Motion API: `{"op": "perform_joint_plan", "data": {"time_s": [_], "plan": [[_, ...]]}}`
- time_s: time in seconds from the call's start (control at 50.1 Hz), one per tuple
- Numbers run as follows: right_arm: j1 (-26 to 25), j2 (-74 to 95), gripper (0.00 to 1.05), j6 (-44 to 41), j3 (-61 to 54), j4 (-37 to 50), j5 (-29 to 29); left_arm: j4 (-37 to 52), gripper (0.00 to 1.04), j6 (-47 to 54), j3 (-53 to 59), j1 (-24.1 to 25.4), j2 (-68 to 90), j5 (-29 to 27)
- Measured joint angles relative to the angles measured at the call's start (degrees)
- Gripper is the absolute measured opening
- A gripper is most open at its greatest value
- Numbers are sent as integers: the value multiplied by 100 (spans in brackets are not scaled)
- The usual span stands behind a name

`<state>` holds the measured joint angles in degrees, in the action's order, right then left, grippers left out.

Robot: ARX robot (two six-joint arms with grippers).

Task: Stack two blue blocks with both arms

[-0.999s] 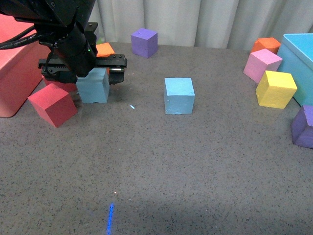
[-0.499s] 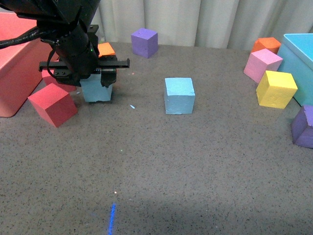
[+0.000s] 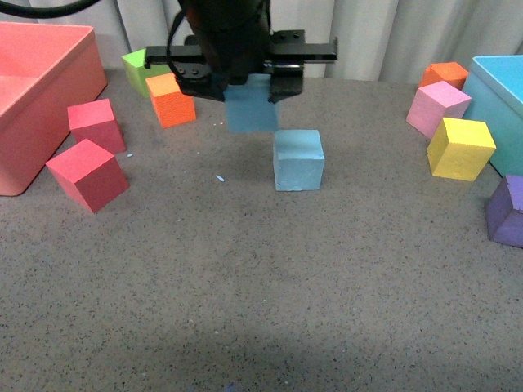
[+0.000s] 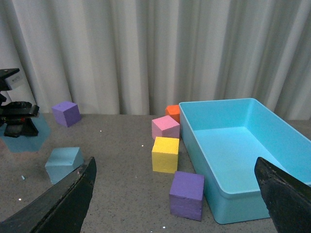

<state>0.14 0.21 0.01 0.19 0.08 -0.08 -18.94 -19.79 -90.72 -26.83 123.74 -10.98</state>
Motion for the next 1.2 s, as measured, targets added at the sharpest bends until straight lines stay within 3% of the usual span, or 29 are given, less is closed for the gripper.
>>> {"op": "perform_joint_plan", "data": {"time_s": [0.32, 0.919, 0.979, 1.159, 1.199], "plan": [[0, 0, 95, -2, 0, 0, 0, -402, 47, -249, -667, -509, 409, -63], [0, 0, 95, -2, 0, 0, 0, -518, 45, -306, -1311, -627, 1141, -219], [0, 0, 95, -2, 0, 0, 0, -518, 59, -302, -1346, -638, 1150, -203], [0, 0, 95, -2, 0, 0, 2, -546, 80, -291, -1349, -651, 1150, -210], [0, 0, 95, -2, 0, 0, 2, -546, 89, -289, -1349, -658, 1150, -197]]}}
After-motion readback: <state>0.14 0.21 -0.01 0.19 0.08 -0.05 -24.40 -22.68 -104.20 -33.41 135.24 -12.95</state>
